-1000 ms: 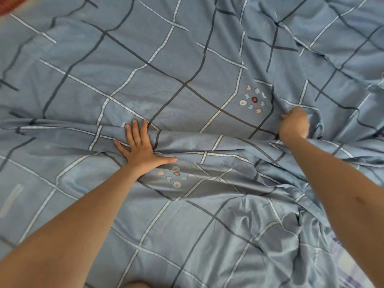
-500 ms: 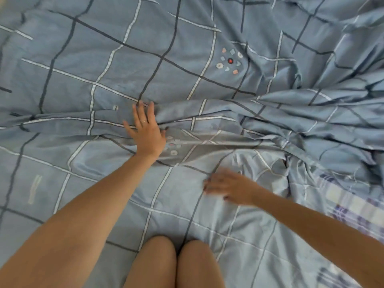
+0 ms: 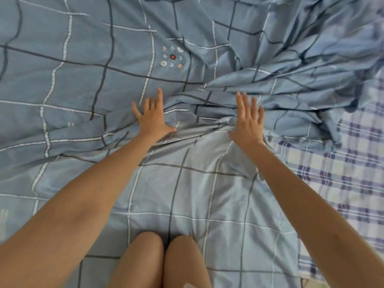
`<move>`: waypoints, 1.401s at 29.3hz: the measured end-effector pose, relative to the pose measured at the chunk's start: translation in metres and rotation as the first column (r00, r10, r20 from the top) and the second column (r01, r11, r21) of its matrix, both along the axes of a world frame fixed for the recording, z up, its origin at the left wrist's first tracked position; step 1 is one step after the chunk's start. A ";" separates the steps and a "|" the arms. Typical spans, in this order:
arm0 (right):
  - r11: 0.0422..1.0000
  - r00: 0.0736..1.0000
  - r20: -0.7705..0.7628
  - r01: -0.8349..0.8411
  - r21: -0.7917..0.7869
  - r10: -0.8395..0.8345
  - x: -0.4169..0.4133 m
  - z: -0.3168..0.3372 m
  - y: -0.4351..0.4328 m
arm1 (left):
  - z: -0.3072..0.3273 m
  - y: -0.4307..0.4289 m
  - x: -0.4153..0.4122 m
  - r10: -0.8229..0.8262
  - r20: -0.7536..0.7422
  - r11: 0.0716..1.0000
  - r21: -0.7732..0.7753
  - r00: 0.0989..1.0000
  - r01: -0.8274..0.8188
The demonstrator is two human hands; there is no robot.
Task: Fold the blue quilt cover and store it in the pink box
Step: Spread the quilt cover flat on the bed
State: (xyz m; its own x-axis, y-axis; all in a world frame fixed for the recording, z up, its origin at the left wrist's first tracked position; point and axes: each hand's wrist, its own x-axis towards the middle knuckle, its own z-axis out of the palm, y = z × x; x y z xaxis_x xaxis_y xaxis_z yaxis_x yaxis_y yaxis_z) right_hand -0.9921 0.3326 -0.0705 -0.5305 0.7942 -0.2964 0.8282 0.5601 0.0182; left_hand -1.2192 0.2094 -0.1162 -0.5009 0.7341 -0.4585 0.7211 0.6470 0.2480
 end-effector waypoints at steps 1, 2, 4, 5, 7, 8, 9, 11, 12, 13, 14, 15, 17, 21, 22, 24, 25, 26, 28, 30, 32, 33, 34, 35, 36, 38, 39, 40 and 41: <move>0.999 0.999 0.045 -0.020 -0.036 0.022 -0.010 0.001 0.007 | 0.004 0.009 -0.001 -0.015 -0.029 1.000 0.010 0.999 0.015; 0.998 0.995 0.080 -0.049 -0.042 0.052 -0.015 0.004 0.016 | 0.008 0.019 0.002 -0.059 -0.050 0.997 0.045 0.997 0.061; 0.990 0.985 0.109 -0.134 -0.035 0.137 -0.024 0.008 0.031 | 0.017 0.027 0.012 -0.207 -0.037 0.959 0.192 0.978 0.210; 0.982 0.976 0.111 -0.187 -0.035 0.190 -0.030 0.010 0.036 | 0.025 0.025 0.020 -0.296 0.029 0.913 0.303 0.955 0.274; 0.952 0.941 0.149 -0.292 -0.090 0.302 -0.034 0.016 0.041 | 0.050 0.012 0.043 -0.434 0.193 0.851 0.408 0.880 0.330; 0.929 0.909 0.205 -0.339 -0.150 0.364 -0.034 0.019 0.042 | 0.063 0.001 0.057 -0.479 0.248 0.850 0.371 0.842 0.374; 0.901 0.859 0.283 -0.374 -0.221 0.426 -0.029 0.018 0.041 | 0.074 -0.010 0.069 -0.510 0.291 0.851 0.310 0.810 0.424; 0.877 0.720 0.511 -0.316 -0.362 0.470 -0.012 0.021 0.034 | 0.080 -0.031 0.087 -0.520 0.347 0.854 0.235 0.780 0.465; 0.885 0.632 0.632 -0.220 -0.409 0.449 -0.002 0.025 0.029 | 0.078 -0.039 0.092 -0.513 0.380 0.858 0.209 0.769 0.469; 0.898 0.558 0.722 -0.109 -0.425 0.410 0.008 0.028 0.024 | 0.078 -0.045 0.098 -0.513 0.411 0.857 0.193 0.754 0.478; 0.908 0.502 0.784 -0.004 -0.419 0.364 0.018 0.034 0.019 | 0.077 -0.051 0.104 -0.488 0.460 0.870 0.185 0.742 0.457; 0.914 0.454 0.831 0.082 -0.396 0.320 0.028 0.036 0.015 | 0.077 -0.053 0.111 -0.456 0.517 0.886 0.183 0.725 0.426; 0.913 0.360 0.893 0.199 -0.357 0.271 0.046 0.039 0.006 | 0.074 -0.053 0.125 -0.420 0.561 0.901 0.159 0.714 0.405; 0.893 0.256 0.926 0.287 -0.348 0.279 0.065 0.034 0.003 | 0.050 -0.054 0.160 -0.513 0.522 0.822 0.070 0.682 0.565; 0.861 0.294 0.902 0.312 -0.402 0.315 0.067 0.038 0.005 | 0.047 -0.056 0.167 -0.525 0.504 0.815 0.065 0.686 0.576; 0.718 0.512 0.802 0.430 -0.548 0.307 0.075 0.041 0.012 | 0.047 -0.062 0.176 -0.547 0.475 0.804 0.067 0.690 0.591; 0.596 0.669 0.732 0.538 -0.596 0.129 0.078 0.038 0.015 | 0.049 -0.066 0.179 -0.545 0.472 0.805 0.064 0.693 0.590; 0.436 0.746 0.650 0.638 -0.635 -0.146 0.079 0.036 0.017 | 0.050 -0.070 0.182 -0.542 0.479 0.806 0.061 0.691 0.589; 0.282 0.618 0.447 0.738 -0.613 -0.646 0.074 0.029 0.023 | 0.051 -0.079 0.183 -0.542 0.466 0.811 0.071 0.700 0.581; 0.353 0.533 0.327 0.807 -0.473 -0.780 0.076 0.014 0.021 | 0.049 -0.085 0.182 -0.522 0.487 0.839 0.147 0.700 0.524; 0.550 0.668 0.344 0.741 -0.385 -0.660 0.082 0.000 0.012 | 0.043 -0.087 0.181 -0.489 0.536 0.868 0.222 0.688 0.445; 0.666 0.738 0.358 0.673 -0.323 -0.572 0.085 -0.006 0.008 | 0.039 -0.087 0.182 -0.484 0.540 0.871 0.224 0.689 0.437; 0.768 0.796 0.359 0.586 -0.258 -0.487 0.089 -0.010 0.005 | 0.037 -0.085 0.181 -0.489 0.522 0.869 0.219 0.699 0.444; 0.855 0.847 0.358 0.480 -0.194 -0.394 0.091 -0.016 0.003 | 0.034 -0.083 0.181 -0.496 0.487 0.866 0.214 0.719 0.452; 0.917 0.885 0.366 0.365 -0.163 -0.287 0.092 -0.020 0.004 | 0.030 -0.079 0.181 -0.507 0.439 0.861 0.212 0.742 0.462; 0.972 0.907 0.416 0.151 -0.179 -0.065 0.095 -0.025 0.011 | 0.019 -0.069 0.181 -0.496 0.384 0.867 0.174 0.779 0.467; 0.981 0.891 0.454 0.072 -0.182 0.019 0.098 -0.024 0.014 | 0.015 -0.064 0.180 -0.478 0.388 0.875 0.135 0.788 0.464; 0.986 0.865 0.498 0.019 -0.165 0.066 0.102 -0.021 0.017 | 0.011 -0.060 0.179 -0.457 0.407 0.881 0.089 0.791 0.464; 0.990 0.829 0.549 -0.028 -0.141 0.102 0.105 -0.017 0.021 | 0.007 -0.057 0.179 -0.437 0.428 0.884 0.041 0.791 0.466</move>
State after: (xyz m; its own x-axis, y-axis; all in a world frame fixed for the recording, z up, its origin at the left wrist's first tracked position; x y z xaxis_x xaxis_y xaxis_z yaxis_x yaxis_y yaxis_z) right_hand -0.8867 0.3540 -0.0878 -0.2970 0.7018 -0.6475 0.6611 0.6404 0.3909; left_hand -1.0405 0.1522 -0.1096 0.1270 0.7912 -0.5982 0.7738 0.2983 0.5588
